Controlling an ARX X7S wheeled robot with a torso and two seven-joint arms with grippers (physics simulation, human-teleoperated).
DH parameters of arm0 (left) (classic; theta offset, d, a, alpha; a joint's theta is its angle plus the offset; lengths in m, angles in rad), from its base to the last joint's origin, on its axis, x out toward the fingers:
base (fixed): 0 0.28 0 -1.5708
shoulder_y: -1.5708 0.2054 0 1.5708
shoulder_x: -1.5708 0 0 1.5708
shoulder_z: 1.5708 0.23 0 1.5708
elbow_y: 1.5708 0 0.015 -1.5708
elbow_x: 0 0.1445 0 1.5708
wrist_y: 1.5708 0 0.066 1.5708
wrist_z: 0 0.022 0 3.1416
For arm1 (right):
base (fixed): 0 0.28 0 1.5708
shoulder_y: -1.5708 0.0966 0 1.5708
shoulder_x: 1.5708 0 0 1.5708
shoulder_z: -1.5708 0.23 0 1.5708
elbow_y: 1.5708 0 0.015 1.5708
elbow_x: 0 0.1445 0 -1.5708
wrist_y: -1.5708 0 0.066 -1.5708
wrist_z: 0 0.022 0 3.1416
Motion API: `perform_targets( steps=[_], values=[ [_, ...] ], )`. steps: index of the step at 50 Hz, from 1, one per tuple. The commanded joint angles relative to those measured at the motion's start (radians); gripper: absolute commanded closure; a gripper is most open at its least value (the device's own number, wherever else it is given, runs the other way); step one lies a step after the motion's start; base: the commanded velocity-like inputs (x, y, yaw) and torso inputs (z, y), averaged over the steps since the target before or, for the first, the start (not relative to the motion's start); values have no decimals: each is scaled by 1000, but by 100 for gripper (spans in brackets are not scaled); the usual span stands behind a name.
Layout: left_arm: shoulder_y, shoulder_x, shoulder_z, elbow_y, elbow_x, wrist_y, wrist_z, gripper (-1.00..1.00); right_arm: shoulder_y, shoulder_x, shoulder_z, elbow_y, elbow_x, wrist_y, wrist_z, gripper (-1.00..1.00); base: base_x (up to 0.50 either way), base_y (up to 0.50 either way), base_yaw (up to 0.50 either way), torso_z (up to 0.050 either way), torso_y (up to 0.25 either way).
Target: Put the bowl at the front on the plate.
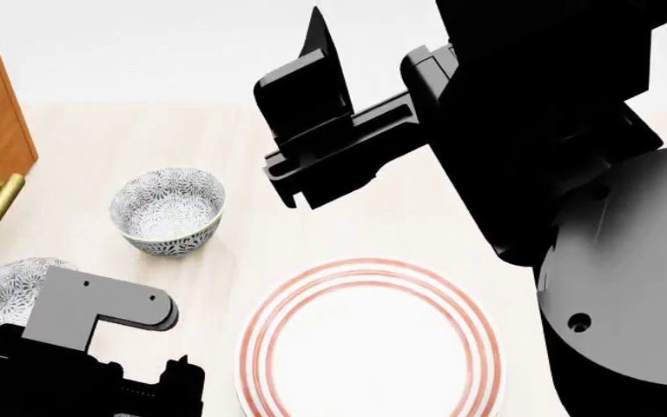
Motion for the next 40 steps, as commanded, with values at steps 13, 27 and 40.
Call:
perform_targets(
  steps=[13,27,40],
  values=[
    [52,-21,5,16,-59,-32,-31,-100,0,7,-9,-4,2,-8,3,-100,0,0,0,0,0],
    [77,-19,3,-5,-132,-77,-88,-100,-4,19,-11,-11,5,-18,5,-100,0,0,0,0,0],
    [103,-32,-7,-4,-179,-88,-114,-100,2,30,-10,-23,23,-26,19,-100,0,0,0,0,0]
  ],
)
